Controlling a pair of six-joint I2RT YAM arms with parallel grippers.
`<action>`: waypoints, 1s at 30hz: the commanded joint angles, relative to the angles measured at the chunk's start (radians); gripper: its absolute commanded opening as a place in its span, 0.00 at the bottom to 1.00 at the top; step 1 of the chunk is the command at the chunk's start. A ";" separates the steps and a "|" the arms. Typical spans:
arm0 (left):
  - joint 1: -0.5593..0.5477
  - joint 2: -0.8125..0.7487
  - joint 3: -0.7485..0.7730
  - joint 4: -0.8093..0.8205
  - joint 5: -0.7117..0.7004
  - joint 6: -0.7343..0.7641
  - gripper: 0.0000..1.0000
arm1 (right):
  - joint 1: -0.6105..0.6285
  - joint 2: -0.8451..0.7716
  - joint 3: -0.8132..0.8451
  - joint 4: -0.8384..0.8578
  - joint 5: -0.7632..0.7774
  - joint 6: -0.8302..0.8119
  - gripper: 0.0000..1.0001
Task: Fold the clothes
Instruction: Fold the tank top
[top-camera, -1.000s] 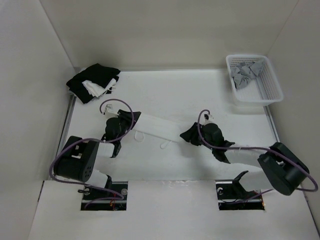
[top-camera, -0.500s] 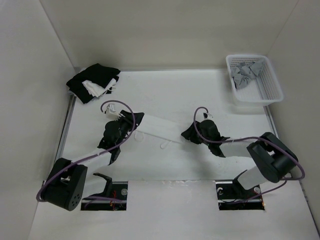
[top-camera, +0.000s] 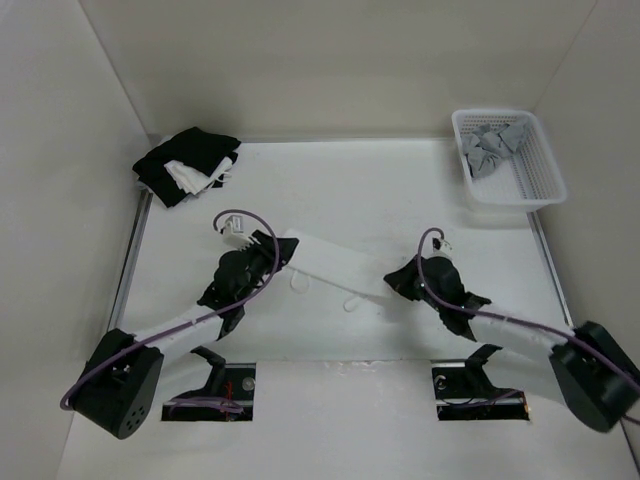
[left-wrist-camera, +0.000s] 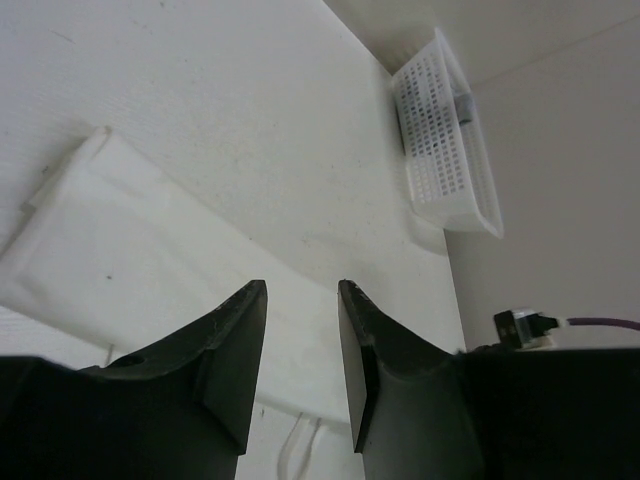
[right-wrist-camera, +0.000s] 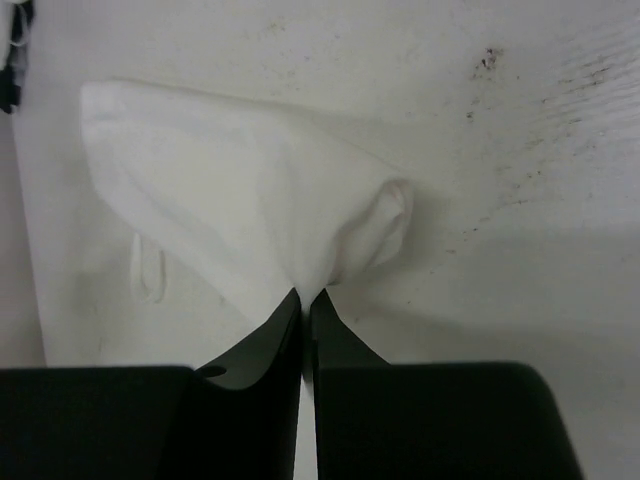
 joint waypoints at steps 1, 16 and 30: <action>-0.032 -0.023 -0.006 -0.009 -0.042 0.030 0.34 | 0.050 -0.221 0.019 -0.258 0.100 -0.006 0.07; -0.029 -0.091 -0.006 -0.032 -0.025 0.018 0.34 | 0.187 0.181 0.728 -0.598 0.160 -0.285 0.11; 0.091 -0.221 -0.058 -0.071 0.013 0.000 0.35 | 0.288 0.784 1.280 -0.693 0.095 -0.286 0.26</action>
